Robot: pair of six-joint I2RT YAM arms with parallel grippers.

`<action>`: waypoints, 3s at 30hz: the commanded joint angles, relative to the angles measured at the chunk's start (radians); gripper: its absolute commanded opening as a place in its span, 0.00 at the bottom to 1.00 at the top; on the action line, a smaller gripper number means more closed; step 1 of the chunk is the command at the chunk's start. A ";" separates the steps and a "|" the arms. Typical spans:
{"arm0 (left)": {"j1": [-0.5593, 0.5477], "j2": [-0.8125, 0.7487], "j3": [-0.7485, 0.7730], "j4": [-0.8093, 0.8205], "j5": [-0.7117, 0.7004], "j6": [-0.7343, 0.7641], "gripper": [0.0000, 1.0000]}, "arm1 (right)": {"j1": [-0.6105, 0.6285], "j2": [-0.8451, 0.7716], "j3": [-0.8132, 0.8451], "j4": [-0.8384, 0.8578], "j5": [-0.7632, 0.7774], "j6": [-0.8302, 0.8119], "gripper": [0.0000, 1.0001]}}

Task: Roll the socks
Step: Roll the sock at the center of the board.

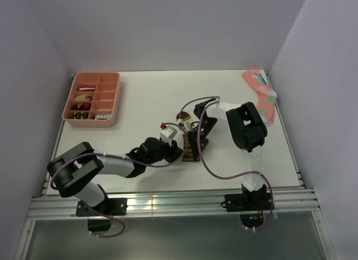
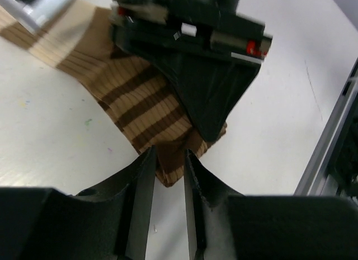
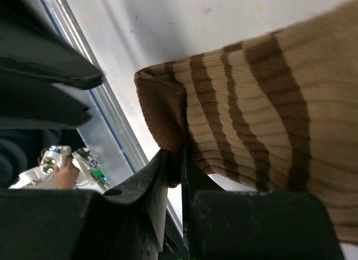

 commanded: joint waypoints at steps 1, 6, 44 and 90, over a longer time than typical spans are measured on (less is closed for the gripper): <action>-0.009 0.050 0.044 0.043 0.083 0.048 0.33 | -0.027 -0.004 0.010 -0.011 0.007 0.040 0.00; -0.014 0.115 0.066 0.063 0.154 0.042 0.34 | -0.046 -0.001 0.004 0.014 0.023 0.080 0.00; -0.019 0.182 0.126 0.133 0.149 0.069 0.41 | -0.066 -0.005 -0.022 0.038 0.066 0.155 0.00; 0.000 0.267 0.212 -0.337 0.168 -0.169 0.00 | -0.133 -0.289 -0.103 0.299 0.161 0.368 0.47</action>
